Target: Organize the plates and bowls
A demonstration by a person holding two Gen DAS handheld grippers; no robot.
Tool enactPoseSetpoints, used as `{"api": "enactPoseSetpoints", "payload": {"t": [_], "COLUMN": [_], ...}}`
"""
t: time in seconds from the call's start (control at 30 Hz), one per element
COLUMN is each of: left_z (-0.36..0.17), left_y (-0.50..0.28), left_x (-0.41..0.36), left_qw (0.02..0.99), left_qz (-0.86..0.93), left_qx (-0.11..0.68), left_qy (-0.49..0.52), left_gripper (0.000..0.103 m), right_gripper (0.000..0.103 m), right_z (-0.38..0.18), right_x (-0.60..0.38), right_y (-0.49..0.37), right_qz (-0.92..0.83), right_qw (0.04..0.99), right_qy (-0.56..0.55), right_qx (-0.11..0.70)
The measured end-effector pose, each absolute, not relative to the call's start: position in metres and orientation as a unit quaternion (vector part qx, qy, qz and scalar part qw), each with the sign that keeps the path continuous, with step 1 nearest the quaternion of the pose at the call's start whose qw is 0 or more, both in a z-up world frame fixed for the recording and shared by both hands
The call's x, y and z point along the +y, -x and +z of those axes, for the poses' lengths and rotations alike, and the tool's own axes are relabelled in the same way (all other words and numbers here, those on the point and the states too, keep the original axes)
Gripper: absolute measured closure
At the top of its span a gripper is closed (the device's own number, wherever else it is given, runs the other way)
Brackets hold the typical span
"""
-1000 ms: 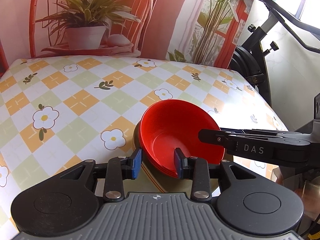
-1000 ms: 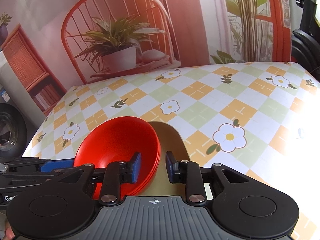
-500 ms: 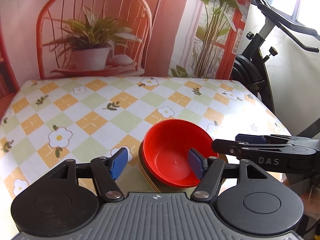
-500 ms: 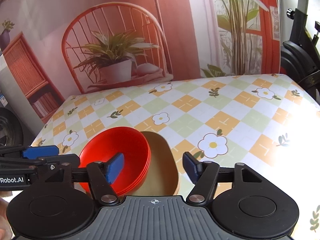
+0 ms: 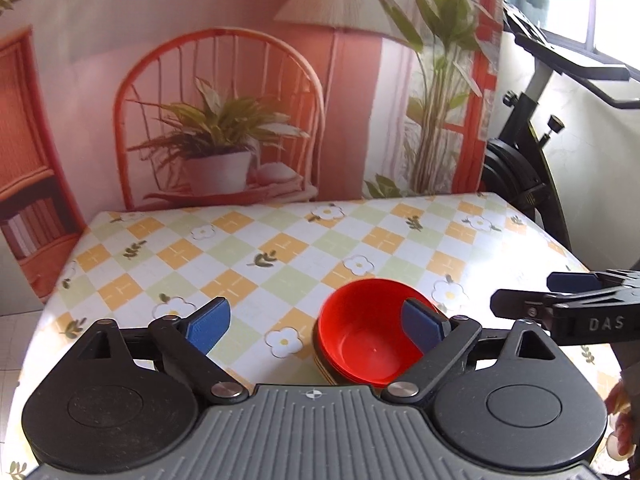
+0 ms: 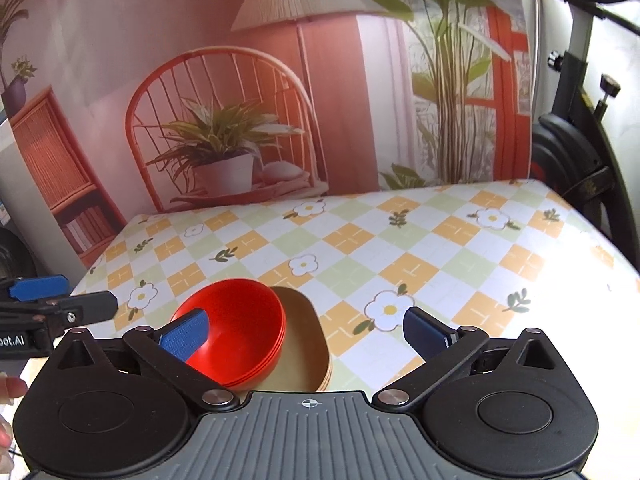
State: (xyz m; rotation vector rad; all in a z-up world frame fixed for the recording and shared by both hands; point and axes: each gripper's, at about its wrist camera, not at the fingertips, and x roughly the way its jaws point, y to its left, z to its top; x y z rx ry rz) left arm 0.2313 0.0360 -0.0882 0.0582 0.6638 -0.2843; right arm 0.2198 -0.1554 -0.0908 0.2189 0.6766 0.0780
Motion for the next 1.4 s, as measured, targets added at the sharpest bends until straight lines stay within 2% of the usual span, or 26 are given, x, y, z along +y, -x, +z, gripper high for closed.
{"api": "enactPoseSetpoints", "payload": {"t": [0.87, 1.4], "left_z": [0.043, 0.065], "left_y": [-0.099, -0.066], "left_x": [0.067, 0.051], "left_qw": [0.978, 0.985], "left_qz": [-0.111, -0.089], "left_qx": [0.178, 0.14], "left_qy": [-0.016, -0.051], "left_gripper": [0.004, 0.004], "right_gripper": [0.0, 0.0], "right_z": [0.059, 0.081], "right_x": [-0.15, -0.16], "right_y": [-0.098, -0.065], "right_qz": [0.048, 0.03], "right_qw": [0.983, 0.988], "right_qy": [-0.066, -0.063], "right_qx": [0.168, 0.139]}}
